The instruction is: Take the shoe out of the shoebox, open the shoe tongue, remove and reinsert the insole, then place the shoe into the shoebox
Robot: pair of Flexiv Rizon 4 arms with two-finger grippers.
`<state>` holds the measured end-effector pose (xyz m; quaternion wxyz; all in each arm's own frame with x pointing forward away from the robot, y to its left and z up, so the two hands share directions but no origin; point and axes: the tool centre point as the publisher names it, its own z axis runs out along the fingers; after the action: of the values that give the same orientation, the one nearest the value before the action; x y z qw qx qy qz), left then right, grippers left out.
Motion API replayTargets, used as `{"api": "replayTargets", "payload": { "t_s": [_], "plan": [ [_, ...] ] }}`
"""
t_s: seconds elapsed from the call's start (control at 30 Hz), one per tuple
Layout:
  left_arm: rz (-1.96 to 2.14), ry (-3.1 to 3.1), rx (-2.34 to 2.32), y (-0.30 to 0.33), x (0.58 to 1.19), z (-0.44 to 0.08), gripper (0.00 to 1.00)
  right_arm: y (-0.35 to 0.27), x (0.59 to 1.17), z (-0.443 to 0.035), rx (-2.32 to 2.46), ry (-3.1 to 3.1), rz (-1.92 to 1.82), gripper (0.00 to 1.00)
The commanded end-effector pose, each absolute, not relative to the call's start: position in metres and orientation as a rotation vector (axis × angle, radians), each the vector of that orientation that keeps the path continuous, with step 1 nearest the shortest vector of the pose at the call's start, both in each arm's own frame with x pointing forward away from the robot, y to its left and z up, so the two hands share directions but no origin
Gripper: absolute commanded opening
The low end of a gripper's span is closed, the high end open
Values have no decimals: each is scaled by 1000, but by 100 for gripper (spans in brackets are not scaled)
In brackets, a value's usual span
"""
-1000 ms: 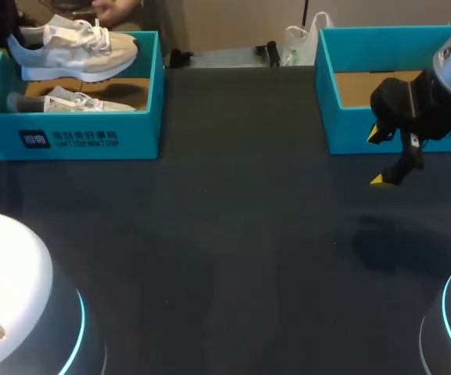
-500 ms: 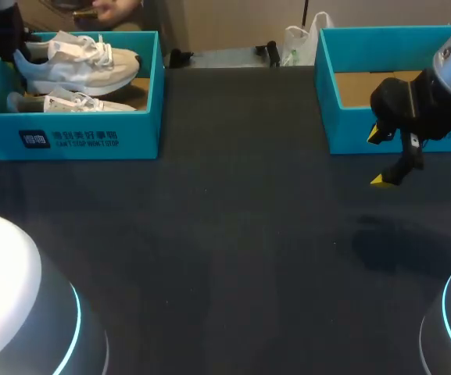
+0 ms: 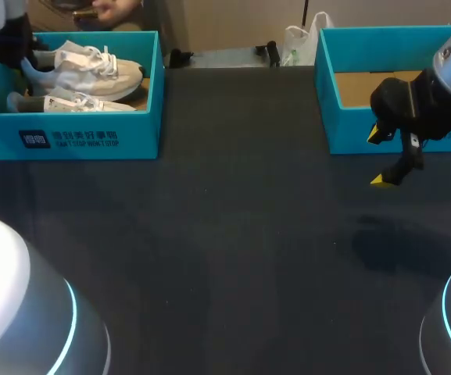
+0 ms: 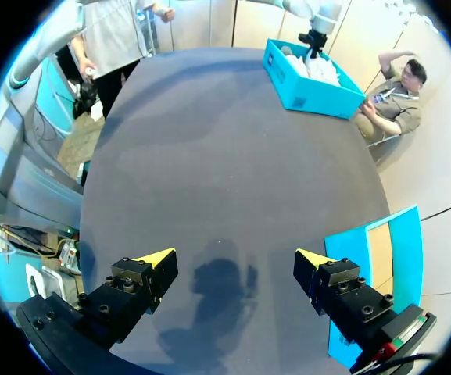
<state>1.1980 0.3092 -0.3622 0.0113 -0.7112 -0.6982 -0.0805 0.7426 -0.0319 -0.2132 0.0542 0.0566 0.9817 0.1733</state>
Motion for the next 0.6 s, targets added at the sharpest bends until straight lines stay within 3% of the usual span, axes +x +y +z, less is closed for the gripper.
{"api": "replayTargets", "payload": {
  "t_s": [0.03,0.43,0.5,0.57,0.6],
  "plan": [
    [-238,-2164,-2211,310,1209,-373,0,-32,742,-214,172,2981,525,100],
    [-186,-2199,-2122,306,1211,-388,0,-32,742,-214,172,2981,525,100],
    [-187,-2204,-2120,306,1211,-385,33,-32,742,-214,172,2981,525,100],
    [-183,-2197,-2122,307,1210,-384,44,-32,742,-214,172,2981,525,100],
    [-184,-2196,-2123,308,1209,-382,59,-32,742,-214,172,2981,525,100]
  ]
}}
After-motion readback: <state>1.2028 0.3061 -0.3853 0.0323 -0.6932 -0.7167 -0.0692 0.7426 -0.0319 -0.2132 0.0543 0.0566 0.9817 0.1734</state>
